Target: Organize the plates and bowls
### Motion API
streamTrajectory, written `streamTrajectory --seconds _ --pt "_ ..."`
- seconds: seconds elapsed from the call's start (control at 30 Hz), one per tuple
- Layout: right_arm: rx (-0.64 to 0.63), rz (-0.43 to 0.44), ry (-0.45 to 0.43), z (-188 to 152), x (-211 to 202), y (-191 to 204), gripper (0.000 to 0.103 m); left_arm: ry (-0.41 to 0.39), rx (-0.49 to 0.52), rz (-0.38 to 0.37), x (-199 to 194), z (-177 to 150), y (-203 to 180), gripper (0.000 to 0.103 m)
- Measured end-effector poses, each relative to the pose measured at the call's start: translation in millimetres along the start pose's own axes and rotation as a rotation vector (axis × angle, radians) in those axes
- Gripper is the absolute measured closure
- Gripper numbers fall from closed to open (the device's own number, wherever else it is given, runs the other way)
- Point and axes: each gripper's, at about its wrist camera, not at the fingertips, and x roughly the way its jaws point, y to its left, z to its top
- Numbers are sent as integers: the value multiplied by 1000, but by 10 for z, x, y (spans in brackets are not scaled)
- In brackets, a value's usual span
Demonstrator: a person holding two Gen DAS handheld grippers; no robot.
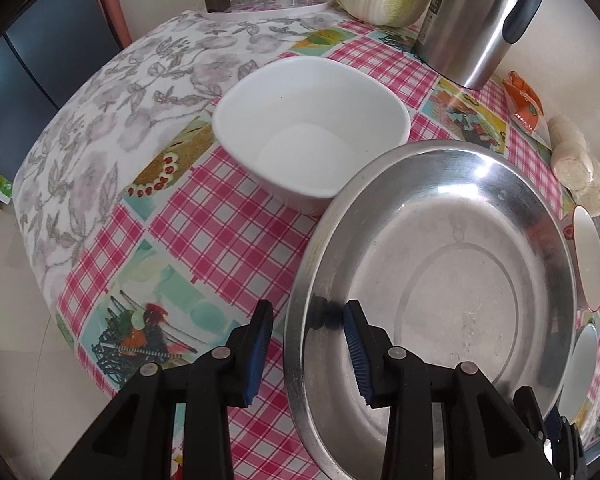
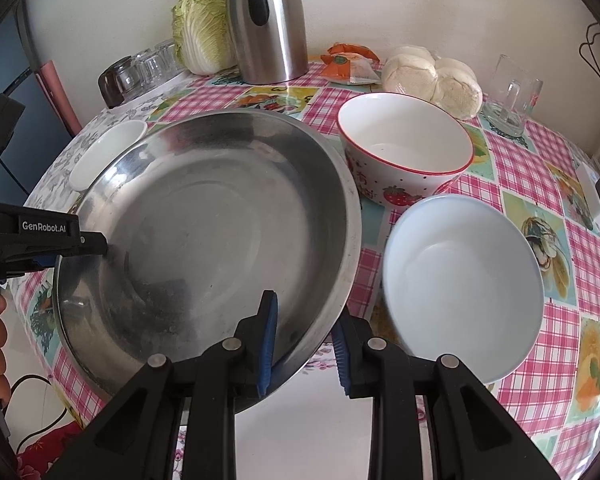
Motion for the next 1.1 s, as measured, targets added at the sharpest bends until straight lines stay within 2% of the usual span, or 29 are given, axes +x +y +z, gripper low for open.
streamTrajectory --seconds 0.23,0.3,0.4,0.53,0.67,0.77,0.87,0.97,1.1 --pt "2 9 2 -3 2 -19 74 4 -1 4 -4 3 9 63" --pt "2 8 4 0 1 -16 74 9 -6 6 0 2 17 57" --pt "13 -2 5 0 -15 -44 72 16 -34 -6 13 8 55 53" --pt "46 -12 3 8 -56 -103 64 15 -50 -15 -8 -4 91 51" --pt "58 -11 -21 32 -130 -135 57 4 -41 -6 -44 -14 69 42" --pt "58 2 -40 55 -178 -130 51 -4 -29 1 -79 -17 56 41" --pt "46 -1 -58 71 -221 -97 42 -14 -16 9 -107 -13 36 34" --pt "36 -13 -81 87 -285 -79 38 -26 -11 11 -137 -3 28 26" --pt "39 -26 -107 101 -338 -85 32 -50 3 36 -183 7 13 7"
